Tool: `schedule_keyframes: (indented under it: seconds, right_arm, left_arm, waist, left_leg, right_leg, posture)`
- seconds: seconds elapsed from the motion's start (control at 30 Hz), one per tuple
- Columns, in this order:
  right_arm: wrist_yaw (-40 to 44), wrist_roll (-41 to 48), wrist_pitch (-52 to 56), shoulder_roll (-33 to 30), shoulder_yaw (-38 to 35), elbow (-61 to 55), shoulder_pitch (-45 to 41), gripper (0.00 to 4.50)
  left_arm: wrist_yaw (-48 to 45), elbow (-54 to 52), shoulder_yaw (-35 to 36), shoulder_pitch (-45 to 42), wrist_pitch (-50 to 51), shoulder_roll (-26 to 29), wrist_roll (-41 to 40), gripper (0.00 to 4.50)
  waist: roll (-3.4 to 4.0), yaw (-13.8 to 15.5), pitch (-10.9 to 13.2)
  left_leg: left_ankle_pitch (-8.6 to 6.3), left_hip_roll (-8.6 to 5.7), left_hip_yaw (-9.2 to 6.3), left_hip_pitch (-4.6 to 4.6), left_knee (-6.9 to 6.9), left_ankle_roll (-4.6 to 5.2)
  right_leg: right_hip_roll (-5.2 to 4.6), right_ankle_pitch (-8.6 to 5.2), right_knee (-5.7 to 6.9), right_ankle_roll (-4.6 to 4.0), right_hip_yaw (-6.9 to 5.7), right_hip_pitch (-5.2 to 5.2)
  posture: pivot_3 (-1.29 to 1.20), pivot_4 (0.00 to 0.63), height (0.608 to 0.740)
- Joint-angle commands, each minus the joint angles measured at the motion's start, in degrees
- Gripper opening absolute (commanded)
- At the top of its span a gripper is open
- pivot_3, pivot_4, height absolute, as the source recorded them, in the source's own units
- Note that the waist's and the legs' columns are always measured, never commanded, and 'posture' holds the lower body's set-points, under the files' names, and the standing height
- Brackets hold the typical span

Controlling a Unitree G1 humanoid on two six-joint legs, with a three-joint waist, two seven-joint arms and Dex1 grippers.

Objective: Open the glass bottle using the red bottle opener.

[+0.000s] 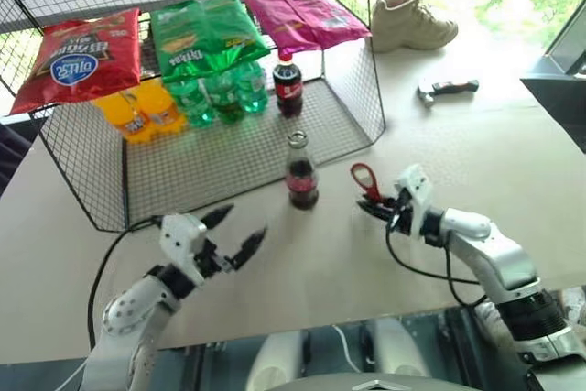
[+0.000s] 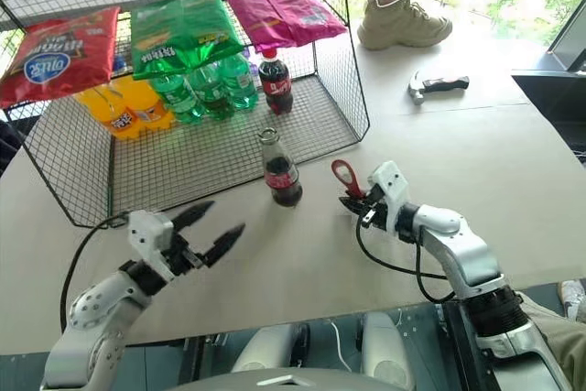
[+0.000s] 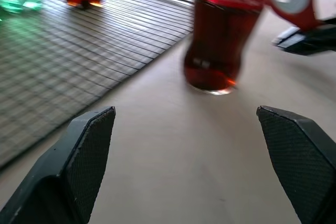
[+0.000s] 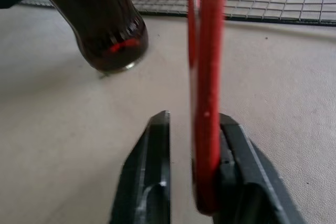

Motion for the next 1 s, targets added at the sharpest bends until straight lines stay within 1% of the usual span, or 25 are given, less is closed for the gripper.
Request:
schedule_keyframes:
  seconds: [0.03, 0.1, 0.17, 0.2, 0.23, 0.3, 0.37, 0.47, 0.53, 0.6, 0.77, 0.87, 1.0]
  right_arm:
    - [-0.2, 2.8, 4.7, -1.2, -3.2, -5.0, 1.1, 2.54]
    - [-0.6, 3.2, 6.0, -1.9, -4.7, -5.8, 1.7, 3.32]
    - [-1.8, 2.0, 5.3, -2.1, -6.3, -5.9, 2.3, 4.31]
    - [-1.9, 1.1, 4.6, -2.6, -6.8, -5.8, 2.6, 4.46]
    - [-1.5, 0.4, 3.8, -3.2, -7.1, -5.7, 3.0, 4.46]
    - [1.9, -4.5, -3.9, -7.0, -6.8, -5.0, 5.6, 4.46]
    - [5.7, -7.4, -11.3, -10.0, -7.3, -4.2, 8.3, 4.46]
    - [9.3, -5.8, -20.0, -10.7, -13.0, -2.0, 12.0, 4.46]
    - [14.0, -5.3, -25.8, -11.6, -15.4, 0.8, 14.2, 4.46]
    - [17.0, -4.7, -27.2, -12.9, -17.2, 2.5, 15.5, 4.46]
    - [20.8, -1.8, -26.8, -13.5, -19.9, 5.4, 15.4, 4.46]
    - [21.0, -0.7, -24.9, -12.9, -20.5, 6.5, 15.8, 4.46]
    - [21.2, -0.5, -25.1, -13.0, -21.6, 7.4, 17.4, 4.46]
  left_arm:
    - [1.5, -3.7, 1.0, 2.1, -0.2, -0.4, -0.1, 4.5]
    - [1.8, -4.5, 0.7, 3.3, 0.3, -0.3, 0.0, 4.5]
    - [1.8, -5.1, 0.8, 4.2, 0.4, 0.1, 0.0, 4.5]
    - [1.8, -5.3, 1.1, 4.5, 0.5, 0.3, -0.1, 4.5]
    - [1.8, -5.5, 1.5, 4.7, 0.7, 0.5, -0.4, 4.5]
    - [1.9, -5.7, 3.1, 5.5, 0.6, 1.5, -0.1, 4.5]
    - [2.2, -6.3, 4.6, 6.4, 1.1, 2.1, -0.4, 4.5]
    - [2.3, -8.3, 6.9, 10.3, 1.7, 3.0, -0.5, 4.5]
    - [1.9, -9.7, 7.7, 12.7, 2.0, 3.1, -1.1, 4.5]
    - [1.9, -10.8, 8.3, 14.8, 2.0, 3.0, -1.0, 4.5]
    - [0.2, -12.6, 8.6, 18.4, 2.2, 3.5, -1.7, 4.5]
    - [-0.3, -12.3, 7.9, 18.8, 1.3, 3.8, -0.1, 4.5]
    - [-0.3, -13.0, 8.4, 19.5, 1.8, 3.5, -0.2, 4.5]
  waist:
    - [-0.01, 0.0, 0.0]
    - [-0.01, 0.0, 0.0]
    - [-0.02, 0.0, 0.0]
    - [-0.02, 0.0, 0.0]
    - [-0.02, 0.0, 0.0]
    - [-0.03, 0.1, 0.0]
    - [-0.05, 0.2, 0.0]
    - [-0.11, 0.0, 0.1]
    - [-0.13, -0.2, 0.1]
    - [-0.15, -0.1, 0.1]
    - [-0.24, -0.1, 0.1]
    - [-0.25, 0.0, 0.1]
    - [-0.25, 0.0, 0.2]
  left_leg:
    - [0.0, 0.0, 0.01, 0.0, 0.0, 0.0]
    - [0.0, 0.0, 0.0, -0.02, 0.0, 0.0]
    - [-0.01, -0.01, 0.02, -0.05, -0.01, 0.0]
    - [-0.01, -0.01, 0.01, -0.06, -0.01, 0.0]
    - [-0.01, -0.01, 0.02, -0.06, -0.01, 0.0]
    - [-0.01, -0.01, 0.02, -0.06, -0.01, 0.0]
    - [-0.01, -0.02, 0.01, -0.06, -0.01, 0.0]
    - [-0.01, 0.0, 0.04, -0.06, -0.01, 0.0]
    - [-0.01, 0.03, 0.14, -0.03, -0.01, 0.01]
    - [-0.02, 0.04, 0.16, 0.02, -0.01, 0.03]
    - [-0.02, 0.17, 0.17, 0.07, 0.04, 0.04]
    - [-0.02, 0.19, 0.17, 0.09, 0.04, 0.04]
    - [-0.03, 0.19, 0.19, 0.06, 0.04, 0.03]
  right_leg:
    - [0.1, 0.01, 0.0, 0.01, 0.0, 0.0]
    - [0.15, 0.01, -0.02, 0.03, 0.0, -0.01]
    - [0.13, 0.02, -0.03, 0.03, 0.0, -0.01]
    - [0.13, 0.01, -0.03, 0.03, -0.01, -0.02]
    - [0.13, 0.01, -0.03, 0.03, -0.01, -0.02]
    - [0.13, 0.0, -0.04, 0.01, -0.01, -0.01]
    - [0.14, -0.01, -0.06, 0.02, -0.06, -0.01]
    - [0.17, 0.0, -0.08, 0.04, -0.03, 0.0]
    - [0.18, -0.01, -0.09, 0.04, 0.06, 0.0]
    - [0.17, -0.06, -0.1, -0.01, 0.06, 0.05]
    - [0.27, -0.14, -0.09, -0.14, 0.06, 0.08]
    - [0.3, -0.14, -0.08, -0.14, 0.05, 0.1]
    - [0.28, -0.13, -0.09, -0.16, 0.07, 0.09]
  posture:
    - [0.0, 0.15, 0.74]
    - [0.0, 0.15, 0.74]
    - [0.0, 0.15, 0.74]
    - [0.0, 0.15, 0.74]
    - [0.0, 0.15, 0.74]
    - [0.0, 0.15, 0.74]
    - [0.0, 0.15, 0.74]
    - [0.0, 0.15, 0.74]
    - [0.0, 0.15, 0.74]
    - [0.0, 0.15, 0.74]
    - [0.0, 0.15, 0.74]
    - [0.0, 0.15, 0.74]
    - [0.0, 0.15, 0.74]
